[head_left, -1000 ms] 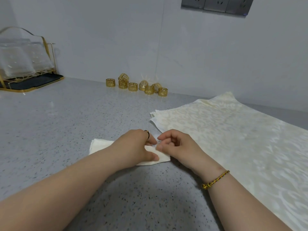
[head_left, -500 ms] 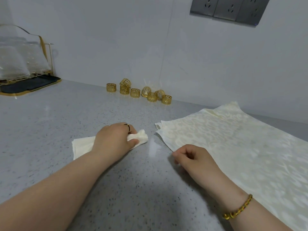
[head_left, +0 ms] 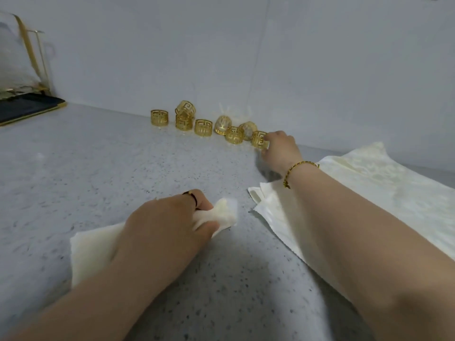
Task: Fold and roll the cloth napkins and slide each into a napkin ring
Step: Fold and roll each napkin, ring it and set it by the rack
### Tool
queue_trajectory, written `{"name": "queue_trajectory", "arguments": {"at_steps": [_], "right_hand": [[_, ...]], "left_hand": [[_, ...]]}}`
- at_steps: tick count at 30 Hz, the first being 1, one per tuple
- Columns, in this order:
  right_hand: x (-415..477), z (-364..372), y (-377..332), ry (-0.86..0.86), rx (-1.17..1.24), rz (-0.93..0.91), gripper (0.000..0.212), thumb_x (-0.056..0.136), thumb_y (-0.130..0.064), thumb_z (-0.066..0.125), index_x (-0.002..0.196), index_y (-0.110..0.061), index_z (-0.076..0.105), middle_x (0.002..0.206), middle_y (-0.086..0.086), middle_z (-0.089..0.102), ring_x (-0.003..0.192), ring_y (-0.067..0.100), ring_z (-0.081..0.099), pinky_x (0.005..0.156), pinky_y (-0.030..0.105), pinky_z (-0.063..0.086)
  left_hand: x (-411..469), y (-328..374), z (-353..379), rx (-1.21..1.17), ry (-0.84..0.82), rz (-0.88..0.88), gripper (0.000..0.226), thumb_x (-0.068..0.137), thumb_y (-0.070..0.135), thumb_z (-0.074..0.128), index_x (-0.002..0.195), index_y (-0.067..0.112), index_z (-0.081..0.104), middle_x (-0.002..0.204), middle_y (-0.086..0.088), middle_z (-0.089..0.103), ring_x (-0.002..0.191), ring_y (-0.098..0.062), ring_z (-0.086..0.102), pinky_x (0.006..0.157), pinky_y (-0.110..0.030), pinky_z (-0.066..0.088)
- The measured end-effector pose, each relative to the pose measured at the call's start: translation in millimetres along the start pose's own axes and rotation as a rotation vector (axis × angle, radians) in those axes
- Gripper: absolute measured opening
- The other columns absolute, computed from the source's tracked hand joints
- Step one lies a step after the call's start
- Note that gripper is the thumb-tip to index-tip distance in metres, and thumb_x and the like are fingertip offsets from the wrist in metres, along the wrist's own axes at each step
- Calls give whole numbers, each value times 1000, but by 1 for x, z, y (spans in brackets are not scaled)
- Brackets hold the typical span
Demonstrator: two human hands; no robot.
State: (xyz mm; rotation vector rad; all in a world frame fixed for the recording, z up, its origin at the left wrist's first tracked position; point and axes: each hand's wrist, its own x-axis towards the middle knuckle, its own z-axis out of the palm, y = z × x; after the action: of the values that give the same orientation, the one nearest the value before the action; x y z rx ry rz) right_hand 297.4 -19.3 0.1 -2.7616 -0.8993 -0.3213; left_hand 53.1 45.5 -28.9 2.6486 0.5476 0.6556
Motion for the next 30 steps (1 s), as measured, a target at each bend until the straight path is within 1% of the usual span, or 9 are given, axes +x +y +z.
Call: {"name": "queue_trajectory", "arguments": {"at_steps": [4, 9, 13, 15, 17, 22, 24, 26, 30], "right_hand": [[28, 22, 3, -51, -32, 70, 41, 92, -7, 37, 133, -5, 36, 137, 16, 34, 126, 35, 30, 100, 39, 32], [49, 31, 6, -23, -27, 142, 36, 93, -9, 37, 128, -5, 41, 134, 16, 35, 124, 33, 32, 95, 37, 35], [51, 28, 8, -4, 14, 166, 28, 94, -9, 39, 118, -1, 51, 128, 18, 38, 118, 33, 41, 87, 33, 39], [42, 20, 8, 33, 64, 144, 17, 93, -8, 40, 96, 0, 56, 121, 19, 41, 111, 33, 46, 77, 30, 37], [27, 10, 8, 103, 169, 110, 26, 91, -9, 43, 65, -6, 44, 102, 17, 41, 93, 31, 50, 68, 24, 29], [-61, -30, -9, 115, 638, 98, 38, 86, -7, 56, 53, -14, 39, 63, 1, 43, 55, 13, 40, 47, 13, 31], [-108, -41, -14, 70, 874, 166, 32, 86, -10, 59, 59, -18, 43, 77, 5, 51, 69, 18, 50, 59, 12, 37], [-153, -45, -18, -16, 1091, 256, 21, 85, -11, 61, 70, -17, 47, 86, 5, 55, 78, 22, 56, 75, 31, 47], [-227, -44, -25, -116, 1394, 357, 22, 80, 0, 63, 87, -14, 47, 79, 5, 58, 70, 20, 54, 69, 31, 46]], "left_hand": [[3, 0, 2, -32, -11, -21, 12, 87, 48, 43, 85, 41, 34, 69, 20, 39, 61, 6, 34, 53, -7, 27], [6, 0, 4, -4, -26, -29, 26, 84, 49, 42, 69, 43, 22, 68, 21, 35, 60, 7, 30, 51, -9, 28], [7, -3, 11, -21, -43, -40, 10, 85, 50, 44, 89, 43, 39, 71, 18, 39, 61, 5, 33, 52, -8, 27], [3, -1, 11, -21, -20, -30, 11, 85, 51, 44, 92, 42, 42, 73, 16, 42, 64, 0, 38, 54, -8, 27], [2, -2, 9, 1, -9, -6, 11, 84, 54, 42, 81, 46, 35, 70, 19, 42, 66, 0, 40, 57, -11, 30], [0, 0, 0, -3, -1, 42, 12, 88, 51, 42, 93, 44, 35, 72, 18, 45, 69, -1, 44, 55, -9, 27], [-2, 4, -3, -30, -2, 26, 11, 88, 50, 43, 94, 42, 38, 75, 18, 46, 75, -5, 47, 56, -14, 28], [-3, 6, -5, -55, -21, 12, 10, 88, 49, 44, 93, 42, 39, 74, 19, 46, 77, -7, 47, 57, -16, 29], [-11, 14, -12, -153, -11, -24, 5, 86, 43, 53, 86, 41, 48, 83, 16, 56, 80, -9, 50, 62, -21, 35]]}}
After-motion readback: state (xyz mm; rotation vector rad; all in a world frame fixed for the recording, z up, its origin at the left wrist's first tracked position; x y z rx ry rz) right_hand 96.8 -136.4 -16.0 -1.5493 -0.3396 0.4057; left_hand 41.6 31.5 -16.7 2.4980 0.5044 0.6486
